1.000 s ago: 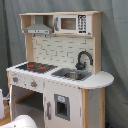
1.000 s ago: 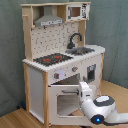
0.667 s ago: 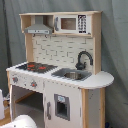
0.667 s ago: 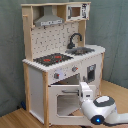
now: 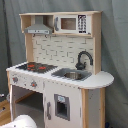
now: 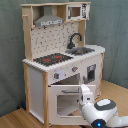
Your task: Play with the kitchen
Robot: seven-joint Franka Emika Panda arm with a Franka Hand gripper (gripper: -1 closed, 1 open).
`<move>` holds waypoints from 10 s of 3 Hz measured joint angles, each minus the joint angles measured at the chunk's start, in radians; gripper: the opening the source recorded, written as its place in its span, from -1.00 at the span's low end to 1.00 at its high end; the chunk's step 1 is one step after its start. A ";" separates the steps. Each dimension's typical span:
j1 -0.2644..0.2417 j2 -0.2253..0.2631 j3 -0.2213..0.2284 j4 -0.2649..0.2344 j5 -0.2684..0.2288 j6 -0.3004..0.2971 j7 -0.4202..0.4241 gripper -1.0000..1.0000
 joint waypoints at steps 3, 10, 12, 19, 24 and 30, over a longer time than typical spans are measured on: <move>-0.008 0.000 -0.112 0.113 -0.039 -0.022 -0.257 1.00; 0.089 0.083 -0.414 0.084 0.010 -0.221 -0.956 1.00; 0.134 0.130 -0.509 -0.003 0.063 -0.271 -1.130 1.00; 0.171 0.263 -0.618 -0.311 0.359 -0.234 -1.764 1.00; 0.077 0.414 -0.498 -0.362 0.584 0.033 -2.080 1.00; -0.014 0.654 -0.376 -0.461 0.906 0.228 -2.449 1.00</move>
